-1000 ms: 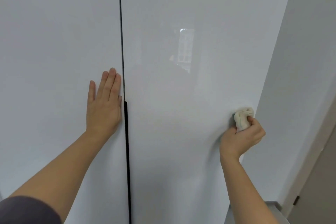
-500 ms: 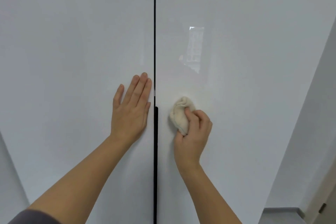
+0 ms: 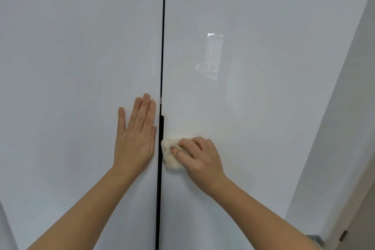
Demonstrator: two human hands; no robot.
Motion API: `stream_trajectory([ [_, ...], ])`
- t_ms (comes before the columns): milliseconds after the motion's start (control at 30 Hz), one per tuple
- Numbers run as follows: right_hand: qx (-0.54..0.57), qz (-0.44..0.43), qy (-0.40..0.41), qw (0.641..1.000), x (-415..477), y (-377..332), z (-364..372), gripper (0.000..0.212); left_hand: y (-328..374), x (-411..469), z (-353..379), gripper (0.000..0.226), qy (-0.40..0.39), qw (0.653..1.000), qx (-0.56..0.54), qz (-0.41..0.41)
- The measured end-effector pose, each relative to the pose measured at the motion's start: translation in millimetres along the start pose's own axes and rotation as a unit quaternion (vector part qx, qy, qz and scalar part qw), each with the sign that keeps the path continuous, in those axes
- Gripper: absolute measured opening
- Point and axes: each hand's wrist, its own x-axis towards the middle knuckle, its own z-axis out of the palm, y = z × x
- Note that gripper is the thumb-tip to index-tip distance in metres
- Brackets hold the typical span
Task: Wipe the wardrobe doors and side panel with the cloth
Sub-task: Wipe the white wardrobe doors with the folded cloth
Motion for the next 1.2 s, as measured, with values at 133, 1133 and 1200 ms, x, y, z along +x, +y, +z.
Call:
stream_trajectory([
  [133, -0.021, -0.022, -0.01, 0.999, -21.3, 32.2, -17.4, 0.021, 5.6, -26.9, 6.7, 0.059, -0.018, 1.0, 0.006, -0.018],
  [1133, -0.052, 0.336, 0.221, 0.914, -85.5, 11.4, 0.1, 0.044, 13.9, -124.0, 77.2, 0.056, 0.098, 0.993, 0.038, 0.055],
  [1200, -0.035, 0.264, 0.204, 0.942, -70.2, -14.4, 21.3, 0.047, 12.6, -124.1, 76.6, 0.055, 0.104, 0.993, 0.033, 0.053],
])
